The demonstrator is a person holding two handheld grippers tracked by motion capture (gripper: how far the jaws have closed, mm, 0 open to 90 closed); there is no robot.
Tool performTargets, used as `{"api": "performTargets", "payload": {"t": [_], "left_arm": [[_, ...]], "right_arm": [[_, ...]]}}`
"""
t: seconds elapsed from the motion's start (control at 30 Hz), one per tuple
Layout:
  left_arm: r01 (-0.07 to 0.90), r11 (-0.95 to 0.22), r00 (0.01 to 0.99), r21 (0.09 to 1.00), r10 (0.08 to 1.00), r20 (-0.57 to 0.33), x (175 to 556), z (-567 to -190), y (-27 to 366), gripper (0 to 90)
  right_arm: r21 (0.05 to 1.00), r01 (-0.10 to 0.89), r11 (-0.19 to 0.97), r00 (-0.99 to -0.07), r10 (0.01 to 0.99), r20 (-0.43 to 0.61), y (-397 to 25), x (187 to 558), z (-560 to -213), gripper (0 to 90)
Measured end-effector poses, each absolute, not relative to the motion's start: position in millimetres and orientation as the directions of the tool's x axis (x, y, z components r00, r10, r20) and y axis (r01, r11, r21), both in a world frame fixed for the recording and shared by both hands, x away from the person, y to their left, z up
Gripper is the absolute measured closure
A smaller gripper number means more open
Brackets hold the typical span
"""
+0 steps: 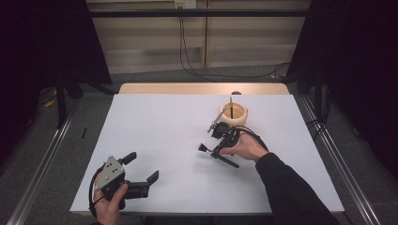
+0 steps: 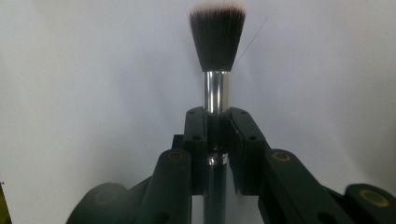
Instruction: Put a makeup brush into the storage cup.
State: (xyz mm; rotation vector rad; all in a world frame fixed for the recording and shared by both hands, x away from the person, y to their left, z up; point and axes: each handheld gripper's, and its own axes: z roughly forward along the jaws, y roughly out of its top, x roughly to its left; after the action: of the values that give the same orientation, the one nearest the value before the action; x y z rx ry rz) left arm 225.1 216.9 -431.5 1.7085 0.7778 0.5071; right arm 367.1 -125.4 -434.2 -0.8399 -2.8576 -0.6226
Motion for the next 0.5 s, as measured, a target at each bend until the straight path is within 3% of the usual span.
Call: {"api": "performTargets", "payload": {"t": [0.5], "left_arm": [[0.236, -0.146, 0.681, 0.961, 0.730, -0.056, 224.4, -430.8, 217.5, 1.1]], "right_arm": [[0.466, 0.577, 0.671, -0.809, 0.550, 0.210, -152.4, 359.6, -417.9, 77.8]]}}
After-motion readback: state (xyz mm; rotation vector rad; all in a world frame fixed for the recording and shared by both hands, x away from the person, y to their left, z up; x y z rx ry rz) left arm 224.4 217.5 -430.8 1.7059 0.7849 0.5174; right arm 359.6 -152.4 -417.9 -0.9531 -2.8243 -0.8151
